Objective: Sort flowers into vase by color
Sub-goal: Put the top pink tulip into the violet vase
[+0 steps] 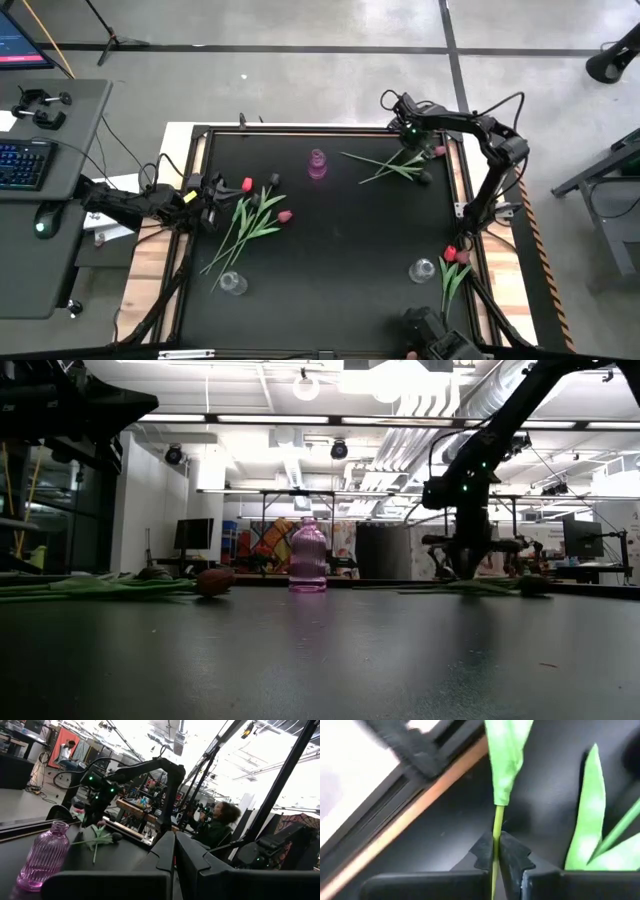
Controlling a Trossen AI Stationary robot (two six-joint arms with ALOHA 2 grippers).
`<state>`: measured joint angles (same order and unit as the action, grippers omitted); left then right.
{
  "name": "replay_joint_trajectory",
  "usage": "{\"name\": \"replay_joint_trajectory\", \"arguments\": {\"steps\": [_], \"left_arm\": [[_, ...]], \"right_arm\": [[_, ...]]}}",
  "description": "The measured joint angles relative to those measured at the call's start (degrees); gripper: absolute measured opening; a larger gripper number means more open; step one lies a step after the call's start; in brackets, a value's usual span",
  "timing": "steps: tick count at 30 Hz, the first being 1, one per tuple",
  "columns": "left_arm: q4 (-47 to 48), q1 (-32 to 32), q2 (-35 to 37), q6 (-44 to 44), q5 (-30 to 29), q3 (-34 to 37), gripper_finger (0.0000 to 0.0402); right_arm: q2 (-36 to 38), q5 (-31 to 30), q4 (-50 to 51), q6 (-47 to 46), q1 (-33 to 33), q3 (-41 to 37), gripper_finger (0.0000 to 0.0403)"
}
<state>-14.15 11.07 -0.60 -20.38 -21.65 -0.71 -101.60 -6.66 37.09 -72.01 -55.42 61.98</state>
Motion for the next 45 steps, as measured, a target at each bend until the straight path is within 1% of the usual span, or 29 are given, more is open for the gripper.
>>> {"name": "replay_joint_trajectory", "arguments": {"steps": [5, 13, 16, 20, 27, 29, 31, 34, 36, 42, 45], "left_arm": [[0.0, 0.0, 0.0, 0.0, 0.0, 0.0, 0.0001], [0.0, 0.0, 0.0, 0.0, 0.0, 0.0, 0.0001], [0.0, 0.0, 0.0, 0.0, 0.0, 0.0, 0.0001], [0.0, 0.0, 0.0, 0.0, 0.0, 0.0, 0.0001], [0.0, 0.0, 0.0, 0.0, 0.0, 0.0, 0.0001], [0.0, 0.0, 0.0, 0.0, 0.0, 0.0, 0.0001], [0.0, 0.0, 0.0, 0.0, 0.0, 0.0, 0.0001], [0.0, 0.0, 0.0, 0.0, 0.0, 0.0, 0.0001], [0.0, 0.0, 0.0, 0.0, 0.0, 0.0, 0.0001], [0.0, 0.0, 0.0, 0.0, 0.0, 0.0, 0.0001], [0.0, 0.0, 0.0, 0.0, 0.0, 0.0, 0.0001]], "right_arm": [[5.3, -2.6, 1.6, 6.6, 0.5, 0.0, 0.0004], [19.0, -12.7, 2.4, 18.0, 0.5, 0.0, 0.0001], [23.1, -14.7, 0.9, 22.8, 0.4, 0.0, 0.0001], [27.1, -14.3, -5.1, 31.1, 2.3, 0.0, 0.0001], [30.5, -13.5, -21.5, 44.0, 8.5, 0.0, 0.0], [30.6, -9.8, -27.2, 47.3, 10.0, 0.0, 0.0], [30.2, -3.2, -32.5, 49.5, 11.2, 0.0, 0.0], [28.6, 6.9, -39.5, 50.2, 13.0, 0.0, 0.0], [27.0, 11.7, -43.2, 50.0, 14.4, 0.0, 0.0], [19.4, 21.8, -48.6, 50.2, 19.5, 0.0, 0.0], [15.6, 23.1, -55.4, 47.4, 22.4, 0.0, 0.0]]}}
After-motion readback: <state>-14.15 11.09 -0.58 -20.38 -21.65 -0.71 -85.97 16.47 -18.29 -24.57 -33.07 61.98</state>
